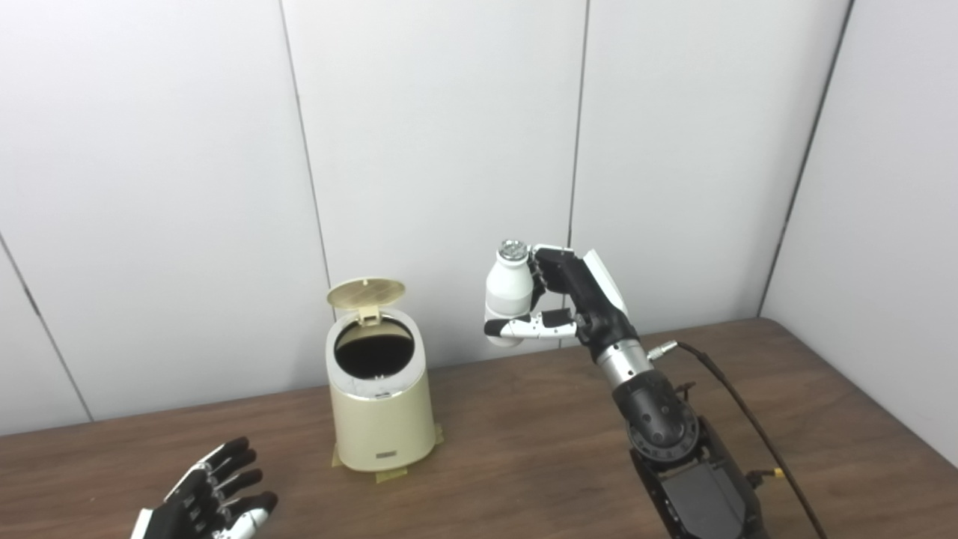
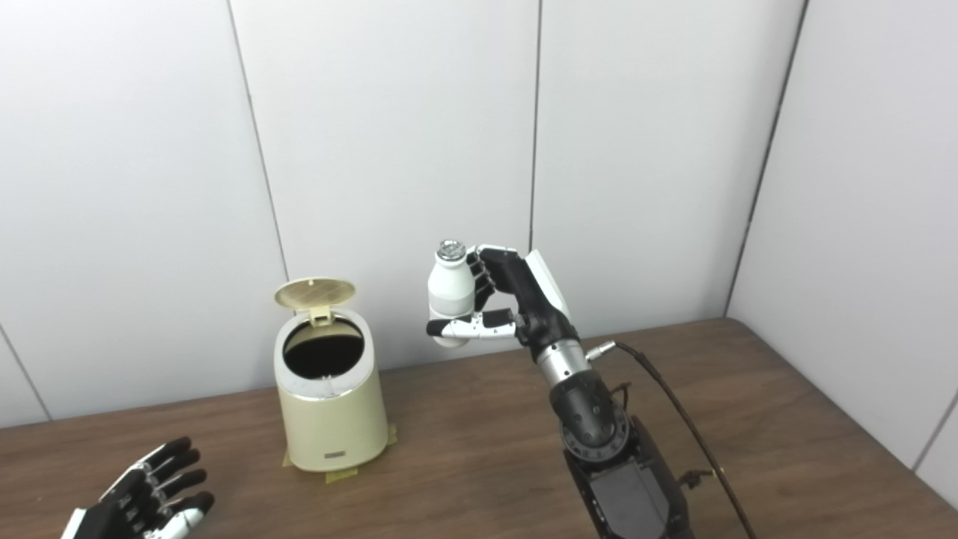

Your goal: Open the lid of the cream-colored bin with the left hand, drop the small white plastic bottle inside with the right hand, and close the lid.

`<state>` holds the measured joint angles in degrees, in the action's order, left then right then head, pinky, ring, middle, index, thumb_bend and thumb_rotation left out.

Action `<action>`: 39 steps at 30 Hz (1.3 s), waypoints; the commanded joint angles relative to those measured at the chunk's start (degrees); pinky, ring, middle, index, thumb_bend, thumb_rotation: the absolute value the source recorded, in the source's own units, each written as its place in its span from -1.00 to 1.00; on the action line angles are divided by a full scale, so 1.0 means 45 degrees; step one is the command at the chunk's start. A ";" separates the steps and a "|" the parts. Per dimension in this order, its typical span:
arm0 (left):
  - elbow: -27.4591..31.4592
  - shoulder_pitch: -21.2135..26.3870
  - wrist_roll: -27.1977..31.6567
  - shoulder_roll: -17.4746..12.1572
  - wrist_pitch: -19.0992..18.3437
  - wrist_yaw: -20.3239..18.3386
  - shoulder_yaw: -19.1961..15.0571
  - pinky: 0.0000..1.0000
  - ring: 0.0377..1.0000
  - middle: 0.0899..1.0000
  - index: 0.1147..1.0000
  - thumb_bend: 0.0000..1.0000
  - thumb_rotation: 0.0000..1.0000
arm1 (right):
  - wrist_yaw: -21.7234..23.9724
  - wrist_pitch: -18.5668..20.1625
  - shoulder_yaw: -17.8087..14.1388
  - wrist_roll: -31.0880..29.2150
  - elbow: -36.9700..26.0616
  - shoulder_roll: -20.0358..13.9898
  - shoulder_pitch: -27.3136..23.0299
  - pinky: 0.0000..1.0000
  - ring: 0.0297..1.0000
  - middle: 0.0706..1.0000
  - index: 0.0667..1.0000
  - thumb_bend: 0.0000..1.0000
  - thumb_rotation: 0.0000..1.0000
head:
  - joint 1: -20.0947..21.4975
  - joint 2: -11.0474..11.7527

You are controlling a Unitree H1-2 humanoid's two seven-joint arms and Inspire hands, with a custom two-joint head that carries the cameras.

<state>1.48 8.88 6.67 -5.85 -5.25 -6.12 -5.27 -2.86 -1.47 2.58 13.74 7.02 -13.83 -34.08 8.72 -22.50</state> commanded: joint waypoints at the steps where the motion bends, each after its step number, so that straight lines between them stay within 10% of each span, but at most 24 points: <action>1: -0.0127 0.0536 -0.0052 0.0061 0.0763 0.0131 0.0050 0.31 0.49 0.56 0.54 0.32 -0.89 | 0.0035 0.0259 0.0013 0.0157 -0.0616 0.0176 -0.0705 -0.29 -0.19 -0.12 -0.07 0.04 -1.00 | -0.0486 0.0028; 11: -0.0827 0.0555 -0.0612 0.0498 0.1792 0.0413 0.0517 0.18 0.44 0.52 0.52 0.44 -0.72 | 0.0470 0.0235 0.0179 -0.0279 0.0116 0.1130 -0.1140 -0.37 -0.27 -0.13 -0.01 0.03 -1.00 | -0.2088 0.0072; 39: -0.0821 0.0629 -0.0563 0.0791 0.1798 0.0511 0.0579 0.19 0.45 0.54 0.54 0.42 -0.77 | -0.0452 0.0013 0.0628 0.0473 0.3308 0.2163 -0.2538 -0.32 -0.24 -0.13 -0.01 0.03 -1.00 | -0.2414 -0.0097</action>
<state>-3.57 9.22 4.57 -2.25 0.90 -4.28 -2.89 -3.84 0.80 5.47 15.34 22.58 -4.11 -42.00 -2.11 -22.85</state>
